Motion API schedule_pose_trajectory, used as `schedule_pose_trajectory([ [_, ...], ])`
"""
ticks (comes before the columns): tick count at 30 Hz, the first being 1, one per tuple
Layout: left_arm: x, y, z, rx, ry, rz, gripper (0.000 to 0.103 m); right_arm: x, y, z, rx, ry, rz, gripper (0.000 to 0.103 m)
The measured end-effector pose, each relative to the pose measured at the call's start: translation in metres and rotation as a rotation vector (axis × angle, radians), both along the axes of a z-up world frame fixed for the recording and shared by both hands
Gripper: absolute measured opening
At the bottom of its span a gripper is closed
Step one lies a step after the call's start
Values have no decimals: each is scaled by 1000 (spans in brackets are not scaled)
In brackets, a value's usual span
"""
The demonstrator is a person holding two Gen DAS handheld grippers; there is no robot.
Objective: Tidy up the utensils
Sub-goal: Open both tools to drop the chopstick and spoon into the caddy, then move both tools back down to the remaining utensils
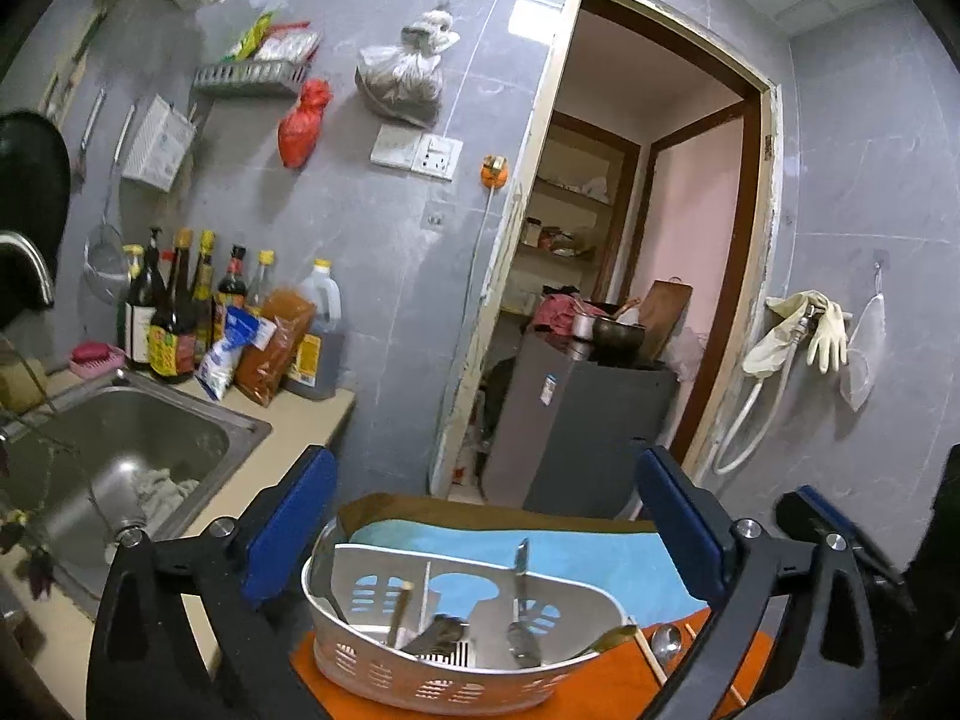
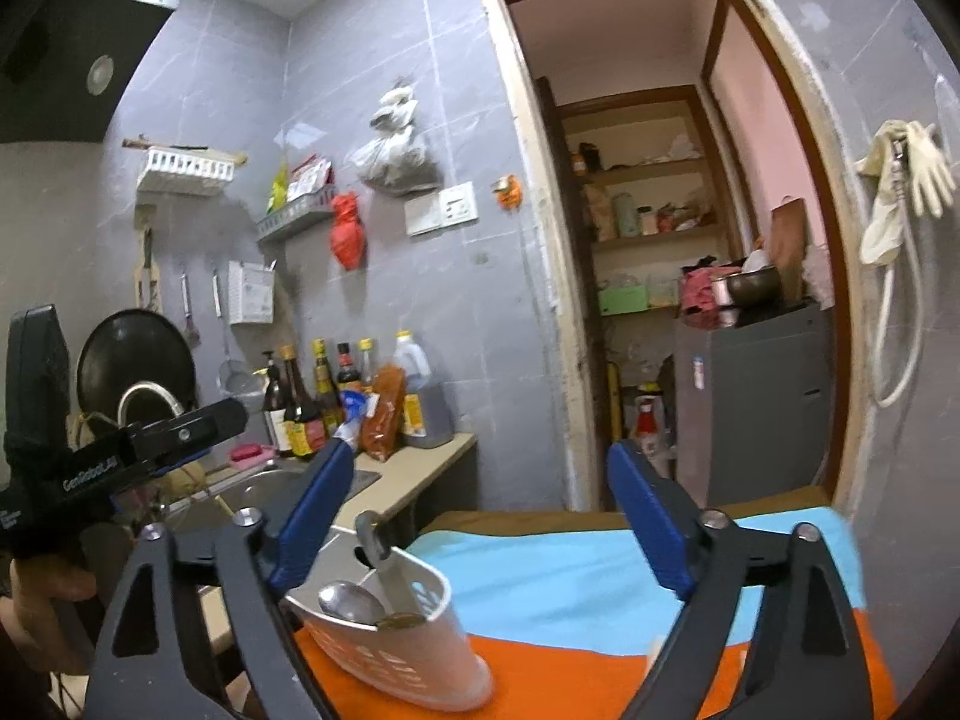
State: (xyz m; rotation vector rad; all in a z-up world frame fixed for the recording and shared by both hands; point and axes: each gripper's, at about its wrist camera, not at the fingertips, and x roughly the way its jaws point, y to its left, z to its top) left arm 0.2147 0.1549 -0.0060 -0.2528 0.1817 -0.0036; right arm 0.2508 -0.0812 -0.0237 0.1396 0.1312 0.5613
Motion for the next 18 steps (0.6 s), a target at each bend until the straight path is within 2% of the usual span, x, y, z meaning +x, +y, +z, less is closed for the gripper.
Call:
schedule_pose_trajectory([
  [2, -3, -12, 4, 23, 1, 10, 99, -4, -13, 7, 9, 0, -24, 103],
  [10, -13, -57, 2, 102, 7, 2, 100, -16, -60, 21, -10, 0, -100, 103],
  [18, -12, -105, -29, 125, 84, -63, 100, -13, -102, 0, -65, 54, -156, 103],
])
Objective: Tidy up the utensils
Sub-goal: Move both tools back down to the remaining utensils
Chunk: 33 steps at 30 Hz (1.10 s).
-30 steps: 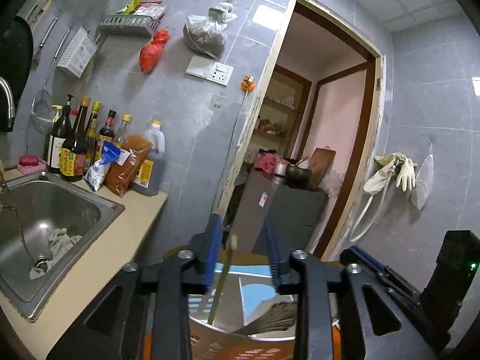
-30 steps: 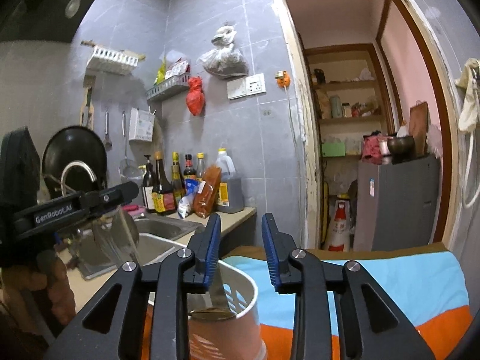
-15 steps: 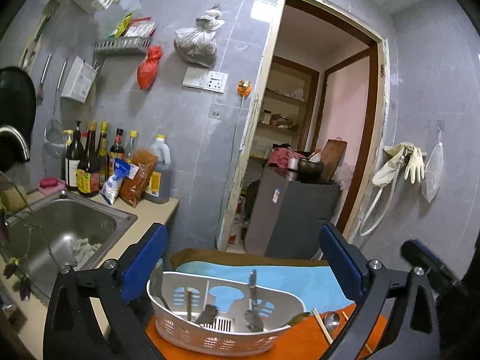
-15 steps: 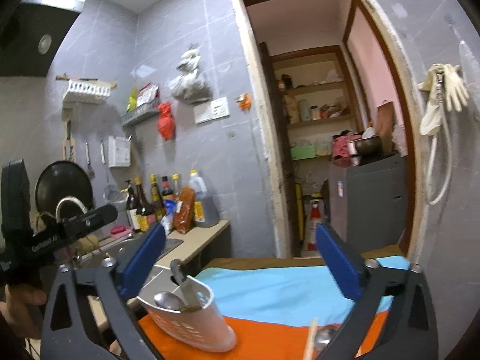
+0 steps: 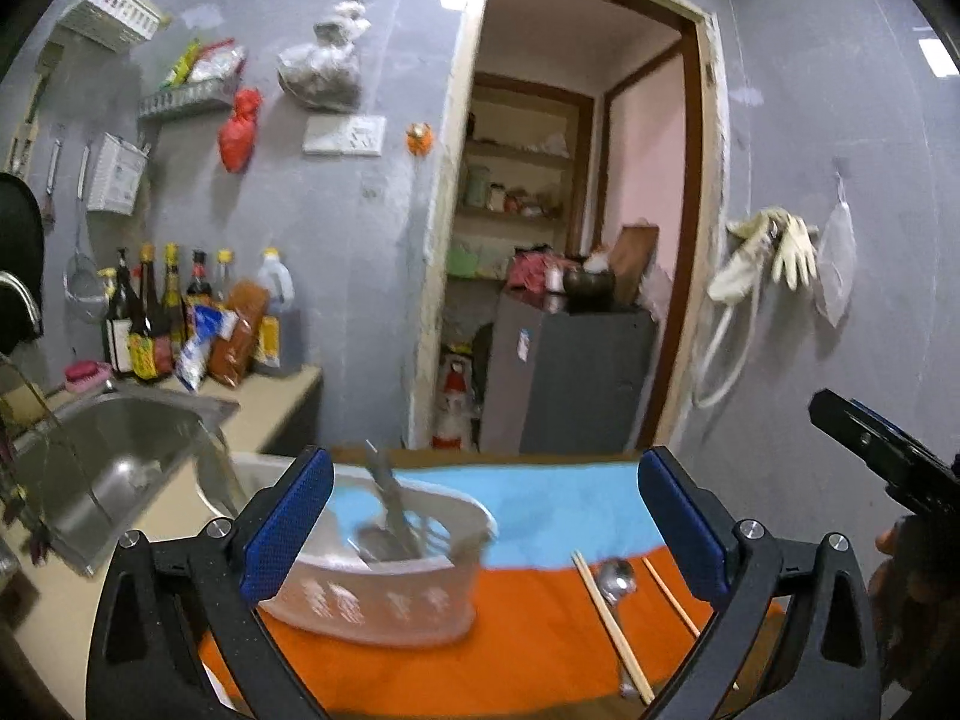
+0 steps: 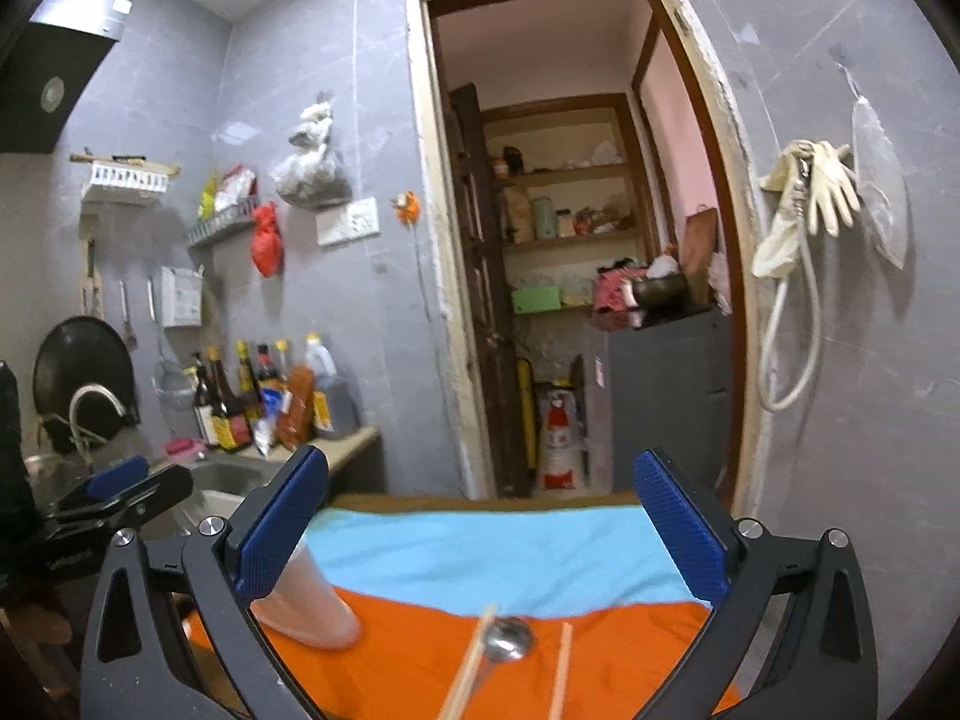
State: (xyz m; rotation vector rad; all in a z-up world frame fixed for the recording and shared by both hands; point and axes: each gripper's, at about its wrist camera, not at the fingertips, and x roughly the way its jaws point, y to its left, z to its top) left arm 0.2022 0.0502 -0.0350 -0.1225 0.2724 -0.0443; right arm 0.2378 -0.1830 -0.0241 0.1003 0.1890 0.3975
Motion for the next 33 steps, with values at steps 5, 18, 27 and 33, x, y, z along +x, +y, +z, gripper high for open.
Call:
schedule_pose_trajectory([
  [5, 7, -27, -27, -10, 63, -30, 100, 7, -21, -26, -33, 58, -11, 103],
  [18, 53, -67, -92, -24, 281, -72, 99, 52, -49, -92, -58, 299, 10, 99],
  [27, 86, -78, -121, -41, 416, -135, 88, 78, -43, -127, -122, 456, 50, 72],
  [33, 109, -77, -134, -87, 551, -209, 46, 89, -35, -137, -147, 527, 86, 58],
])
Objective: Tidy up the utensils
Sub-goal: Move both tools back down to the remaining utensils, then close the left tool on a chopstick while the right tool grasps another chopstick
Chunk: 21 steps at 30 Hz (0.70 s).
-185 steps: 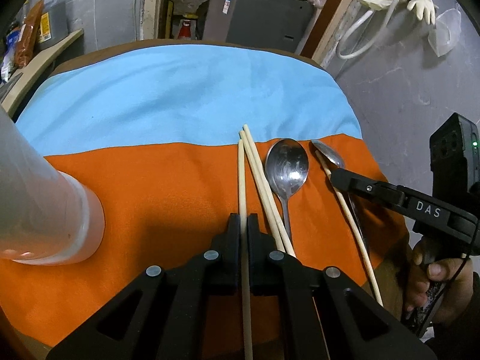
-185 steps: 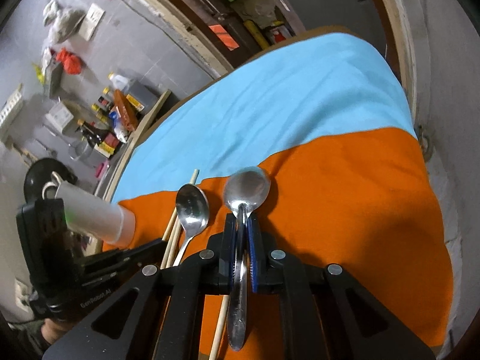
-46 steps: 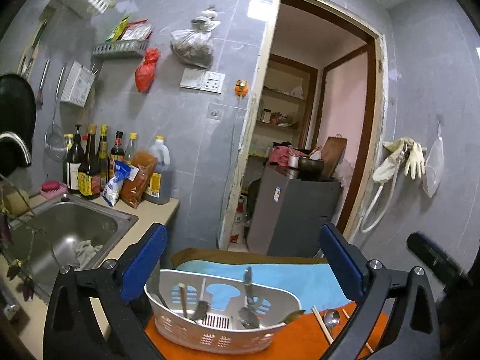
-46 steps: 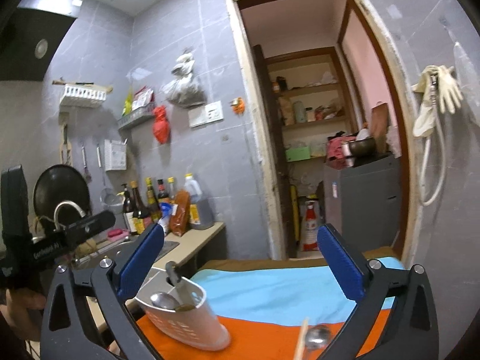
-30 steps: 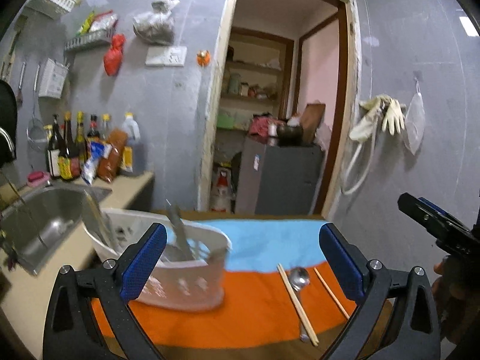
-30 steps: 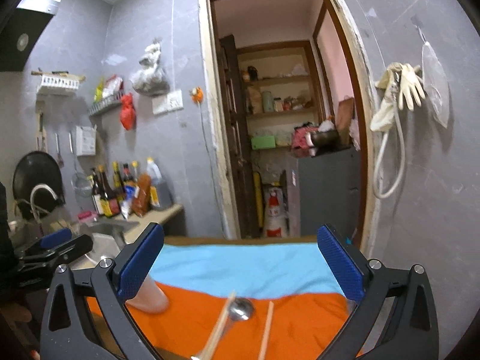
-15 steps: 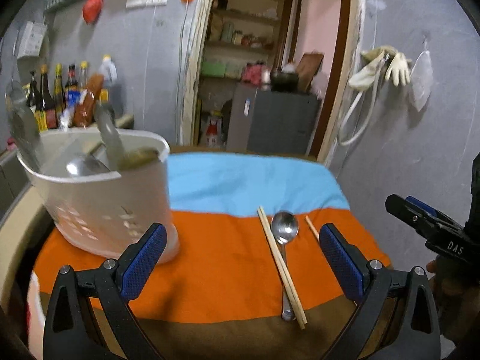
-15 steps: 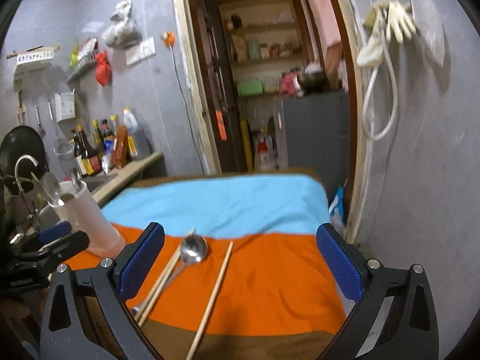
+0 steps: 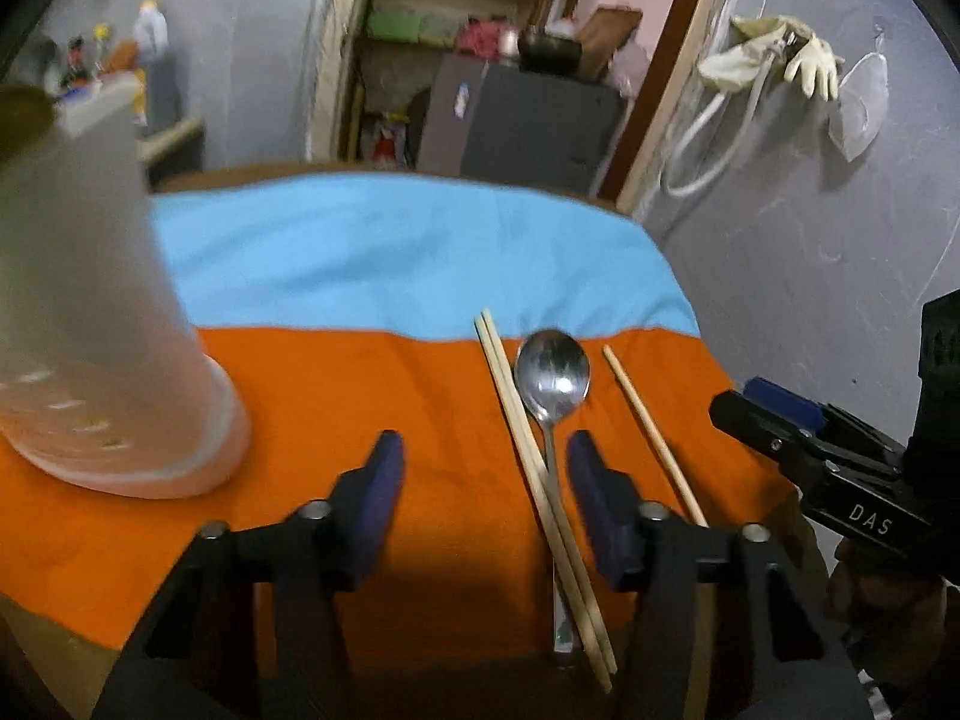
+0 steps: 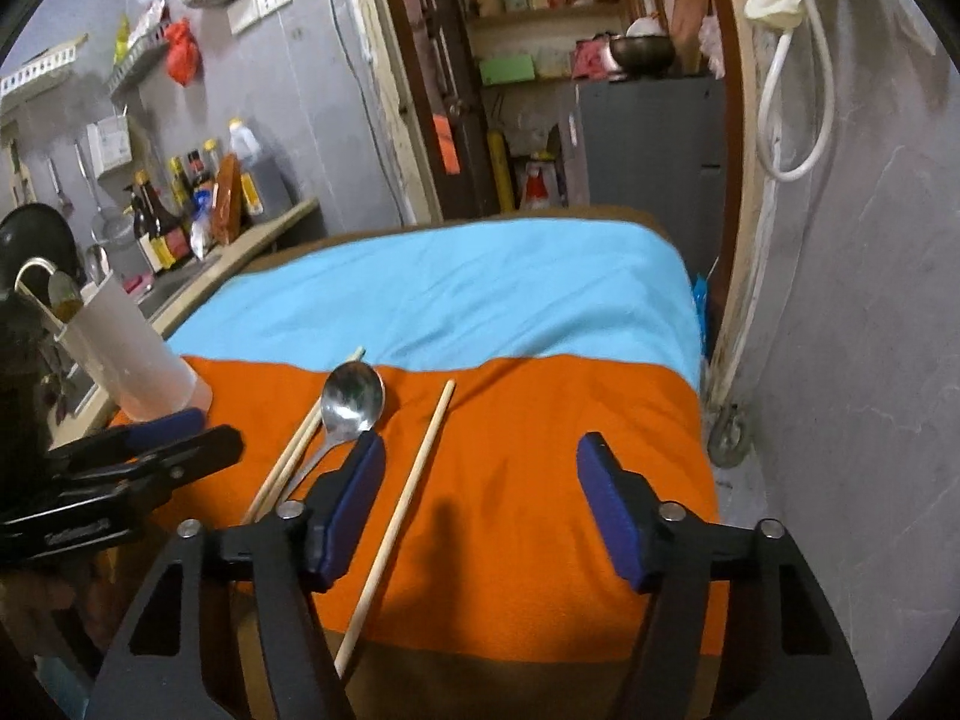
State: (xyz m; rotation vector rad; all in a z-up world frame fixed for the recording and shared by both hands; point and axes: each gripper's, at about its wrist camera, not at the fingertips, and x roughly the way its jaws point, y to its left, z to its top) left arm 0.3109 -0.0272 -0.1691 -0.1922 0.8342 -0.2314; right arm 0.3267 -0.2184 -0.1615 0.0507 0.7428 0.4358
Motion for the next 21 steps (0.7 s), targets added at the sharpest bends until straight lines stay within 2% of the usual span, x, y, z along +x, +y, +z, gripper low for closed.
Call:
schedule_pose_trajectory([
  [2, 6, 0, -4, -11, 35, -20, 33, 2, 3, -2, 2, 15, 16, 56],
  [8, 18, -1, -5, -44, 77, -65, 14, 8, 3, -6, 2, 46, 45, 53],
  [10, 22, 1, -4, -71, 91, -87, 11, 10, 6, -7, 0, 55, 55, 50],
  [12, 30, 1, -7, -99, 123, -102, 10, 12, 9, -9, -4, 66, 69, 41],
  [15, 37, 5, -7, -116, 140, -106, 7, 16, 16, -11, -11, 87, 96, 33],
  [21, 36, 19, -8, -217, 166, -73, 5, 27, 26, -20, -28, 160, 141, 27],
])
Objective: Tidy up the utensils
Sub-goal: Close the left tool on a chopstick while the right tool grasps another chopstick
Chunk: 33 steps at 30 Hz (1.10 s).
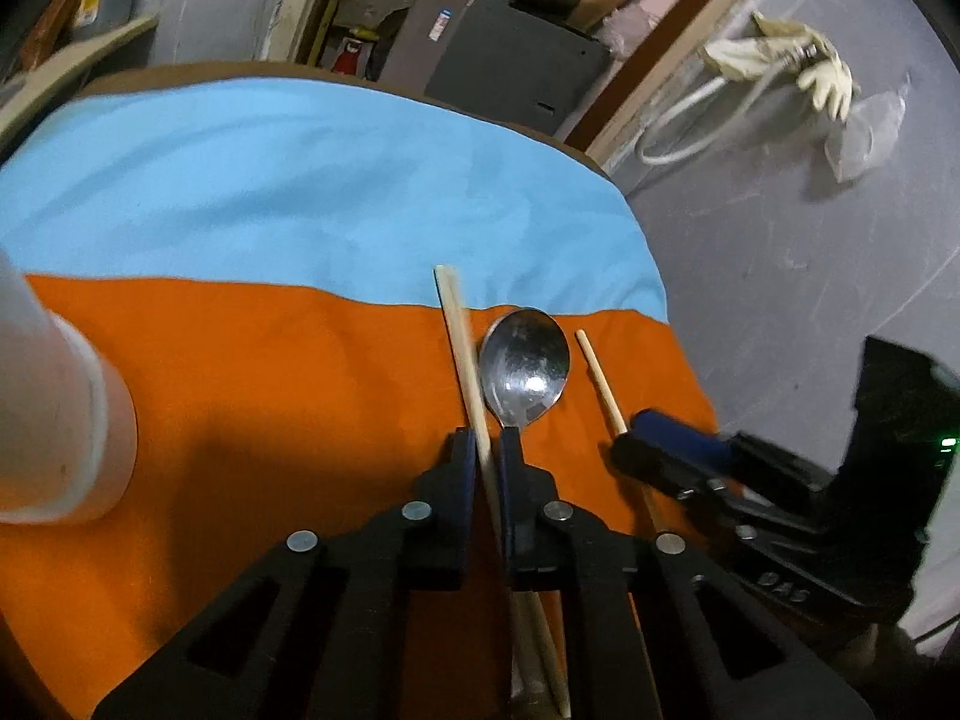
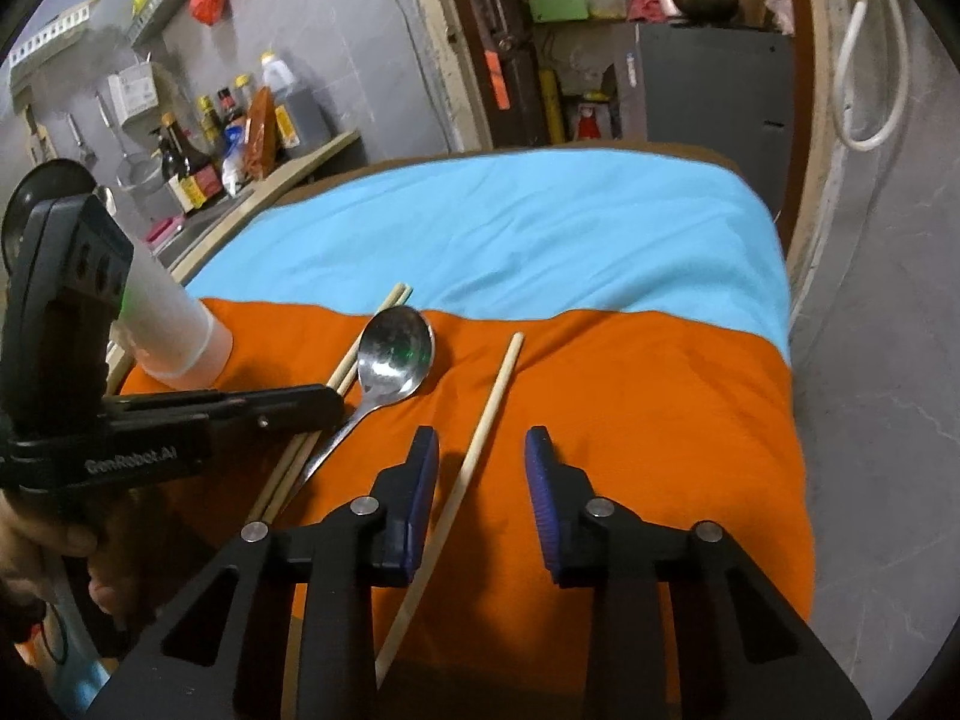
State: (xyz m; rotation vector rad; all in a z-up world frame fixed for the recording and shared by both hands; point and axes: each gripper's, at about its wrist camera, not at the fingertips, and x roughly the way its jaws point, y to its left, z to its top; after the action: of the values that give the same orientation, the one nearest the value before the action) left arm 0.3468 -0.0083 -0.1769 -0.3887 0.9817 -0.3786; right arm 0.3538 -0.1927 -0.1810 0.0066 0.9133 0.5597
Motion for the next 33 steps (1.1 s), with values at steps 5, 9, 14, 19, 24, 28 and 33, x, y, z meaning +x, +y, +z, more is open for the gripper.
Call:
schedule_pose_trajectory([
  [5, -10, 10, 2, -23, 3, 30, 4, 8, -1, -2, 11, 32, -7, 27],
  [9, -14, 13, 5, -21, 9, 44, 3, 10, 7, -1, -47, 21, -17, 12],
  [14, -23, 11, 10, -42, -1, 43, 2, 12, 0, -2, -16, 45, -36, 6],
  [19, -35, 13, 13, -80, -39, 67, 2, 3, -6, 0, 44, 48, -67, 3],
  [24, -41, 15, 6, -76, -2, 85, 2, -6, -8, -3, 60, 71, -83, 3],
  [28, -44, 23, 5, -88, 20, 112, 2, -10, -9, -1, 50, 70, -85, 3],
  [33, -49, 29, 4, -105, 20, 136, 2, -12, -9, -2, 56, 72, -88, 3],
])
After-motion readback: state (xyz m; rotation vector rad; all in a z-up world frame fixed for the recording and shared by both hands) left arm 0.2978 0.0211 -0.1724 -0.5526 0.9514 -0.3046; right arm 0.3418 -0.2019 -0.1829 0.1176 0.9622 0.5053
